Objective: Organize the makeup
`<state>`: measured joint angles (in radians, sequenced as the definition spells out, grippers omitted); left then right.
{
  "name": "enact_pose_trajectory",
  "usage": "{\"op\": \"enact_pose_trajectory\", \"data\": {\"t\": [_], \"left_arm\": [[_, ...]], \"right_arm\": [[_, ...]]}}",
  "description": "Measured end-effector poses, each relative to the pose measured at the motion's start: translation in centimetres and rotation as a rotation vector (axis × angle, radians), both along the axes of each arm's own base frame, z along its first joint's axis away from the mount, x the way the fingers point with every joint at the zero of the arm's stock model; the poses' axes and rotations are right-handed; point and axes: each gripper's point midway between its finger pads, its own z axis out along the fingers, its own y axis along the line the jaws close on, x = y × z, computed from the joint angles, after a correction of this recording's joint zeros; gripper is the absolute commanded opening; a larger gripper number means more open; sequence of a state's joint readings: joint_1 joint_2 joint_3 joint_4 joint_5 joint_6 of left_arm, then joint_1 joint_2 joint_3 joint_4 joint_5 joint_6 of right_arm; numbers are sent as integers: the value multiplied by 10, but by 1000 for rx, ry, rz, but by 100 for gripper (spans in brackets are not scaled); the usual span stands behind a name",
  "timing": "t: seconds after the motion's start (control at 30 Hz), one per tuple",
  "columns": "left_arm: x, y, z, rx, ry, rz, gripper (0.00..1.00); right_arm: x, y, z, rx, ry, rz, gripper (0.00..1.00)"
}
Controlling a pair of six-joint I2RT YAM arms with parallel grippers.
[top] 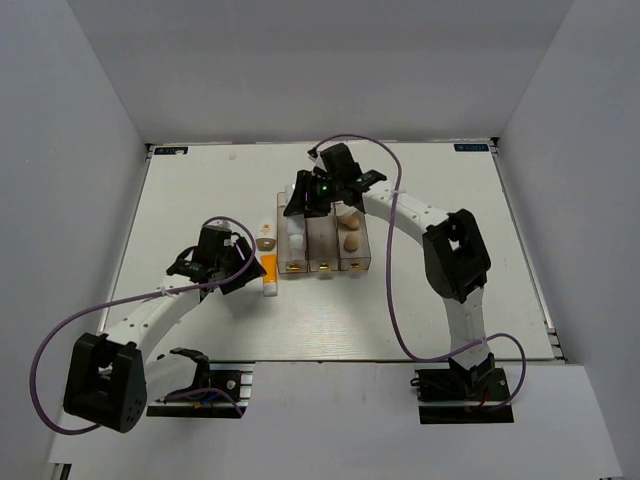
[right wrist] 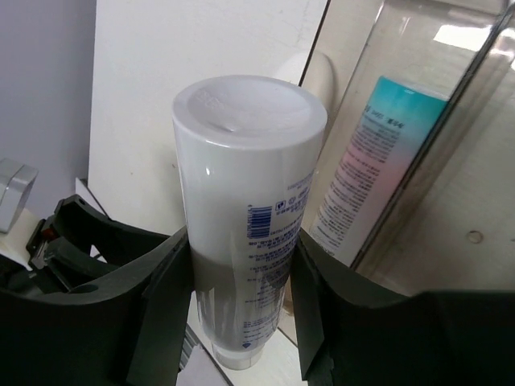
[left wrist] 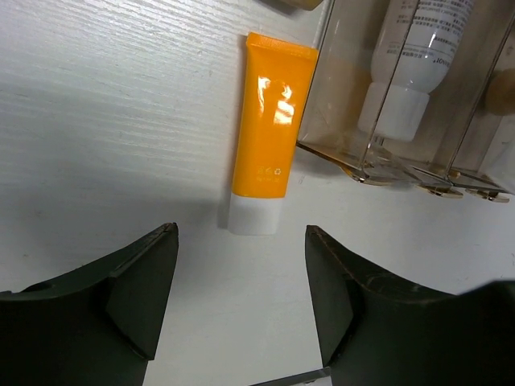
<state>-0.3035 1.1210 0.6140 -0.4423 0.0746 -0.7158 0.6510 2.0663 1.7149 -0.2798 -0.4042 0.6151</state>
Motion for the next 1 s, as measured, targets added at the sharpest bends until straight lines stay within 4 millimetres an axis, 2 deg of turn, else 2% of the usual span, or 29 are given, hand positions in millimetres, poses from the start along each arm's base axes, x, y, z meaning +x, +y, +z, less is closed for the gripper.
{"op": "enact_pose_trajectory", "data": {"t": [0.1,0.2,0.37,0.6,1.0], "left_arm": [[0,0,-2,2,8,0,75],[0,0,-7,8,25,-1,75],[1,-2,-14,17,52,-9,74],[16,-8,-13,25,53,-23,75],[20,-14,-19,33,60,-48,72]], "right_arm": [[-5,8,-9,-16,8,2,28],[-9,12,-16,-31,14,6,37],[-4,10,-17,-37,5,-8,53],[3,6,-17,-38,-12,-22,63],[9,7,-11,-21,-57,-12,61]]}}
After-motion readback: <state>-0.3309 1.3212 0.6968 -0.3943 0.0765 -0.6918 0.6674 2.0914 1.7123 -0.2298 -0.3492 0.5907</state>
